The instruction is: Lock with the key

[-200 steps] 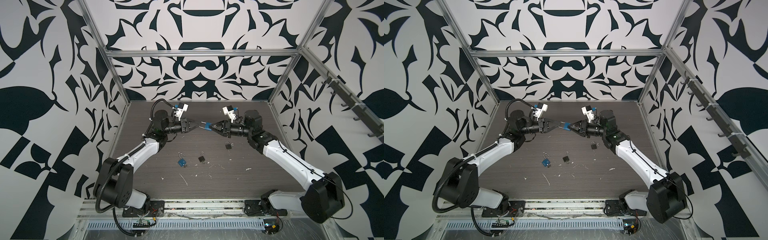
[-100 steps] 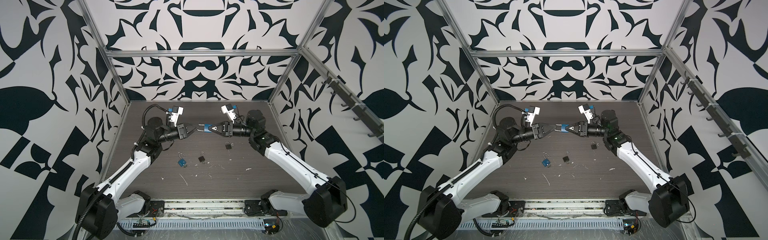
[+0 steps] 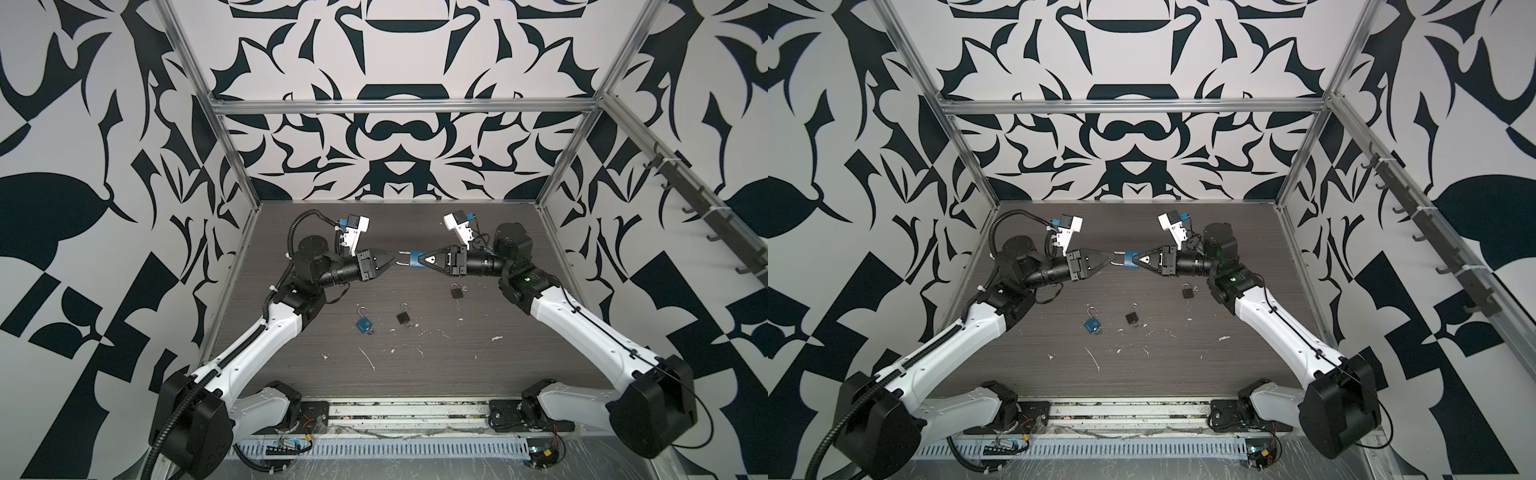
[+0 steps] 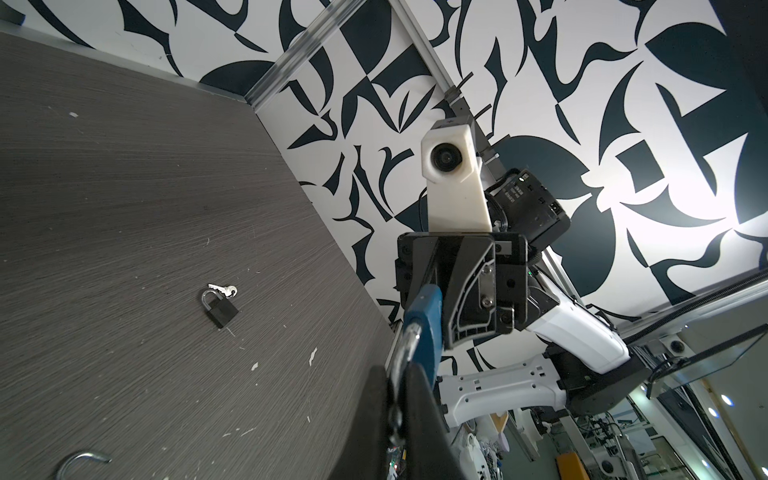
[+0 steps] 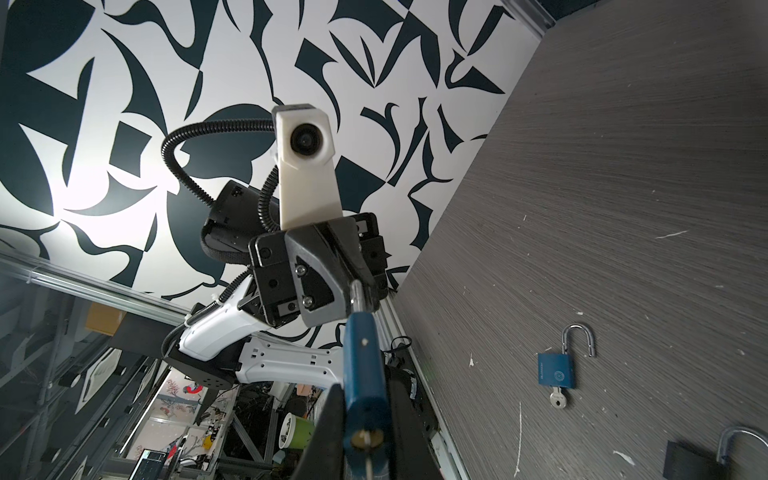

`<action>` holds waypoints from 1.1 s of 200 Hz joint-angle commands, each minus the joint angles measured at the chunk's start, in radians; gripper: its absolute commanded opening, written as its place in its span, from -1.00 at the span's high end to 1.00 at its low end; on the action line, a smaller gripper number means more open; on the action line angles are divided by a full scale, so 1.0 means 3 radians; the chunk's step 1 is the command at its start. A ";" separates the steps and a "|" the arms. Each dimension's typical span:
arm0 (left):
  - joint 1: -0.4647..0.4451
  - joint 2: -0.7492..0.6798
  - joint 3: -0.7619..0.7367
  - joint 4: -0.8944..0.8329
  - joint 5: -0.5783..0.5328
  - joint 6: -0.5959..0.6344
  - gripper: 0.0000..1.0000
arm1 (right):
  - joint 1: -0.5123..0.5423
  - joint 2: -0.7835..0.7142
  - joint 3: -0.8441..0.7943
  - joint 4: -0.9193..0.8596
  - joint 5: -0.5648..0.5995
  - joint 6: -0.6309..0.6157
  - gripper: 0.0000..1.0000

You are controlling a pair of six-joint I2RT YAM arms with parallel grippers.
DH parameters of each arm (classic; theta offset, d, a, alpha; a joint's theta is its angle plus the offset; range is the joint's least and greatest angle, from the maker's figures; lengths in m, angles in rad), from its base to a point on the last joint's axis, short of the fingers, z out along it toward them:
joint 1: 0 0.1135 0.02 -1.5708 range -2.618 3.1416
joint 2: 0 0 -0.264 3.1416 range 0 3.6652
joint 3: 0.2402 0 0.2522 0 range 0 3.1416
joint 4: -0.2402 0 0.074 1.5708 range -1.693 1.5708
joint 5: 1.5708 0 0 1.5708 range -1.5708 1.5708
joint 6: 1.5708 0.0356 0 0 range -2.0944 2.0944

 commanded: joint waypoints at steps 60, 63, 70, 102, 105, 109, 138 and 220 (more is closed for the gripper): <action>-0.0309 0.0080 0.0105 0.0061 0.0191 0.0108 1.00 | 0.0051 0.0131 0.0157 0.0148 0.0202 -0.0074 1.00; -0.0308 0.0081 0.0110 0.0060 0.0191 0.0108 1.00 | 0.0057 0.0138 0.0162 0.0147 0.0198 -0.0073 1.00; -0.0315 0.0078 0.0115 0.0065 0.0197 0.0111 1.00 | 0.0070 0.0154 0.0174 0.0149 0.0203 -0.0073 1.00; -0.0338 0.0078 0.0158 0.0075 0.0213 0.0118 1.00 | 0.0155 0.0231 0.0230 0.0164 0.0226 -0.0078 1.00; -0.0342 0.0081 0.0164 0.0075 0.0216 0.0120 1.00 | 0.0164 0.0246 0.0238 0.0169 0.0228 -0.0079 1.00; -0.0348 0.0086 0.0172 0.0078 0.0221 0.0120 1.00 | 0.0176 0.0262 0.0249 0.0167 0.0236 -0.0083 1.00; -0.0369 0.0101 0.0183 0.0086 0.0241 0.0124 1.00 | 0.0231 0.0368 0.0330 0.0196 0.0237 -0.0085 1.00; -0.0369 0.0139 0.0132 0.0144 0.0222 0.0113 1.00 | 0.0380 0.0472 0.0356 0.0134 0.0243 -0.0099 1.00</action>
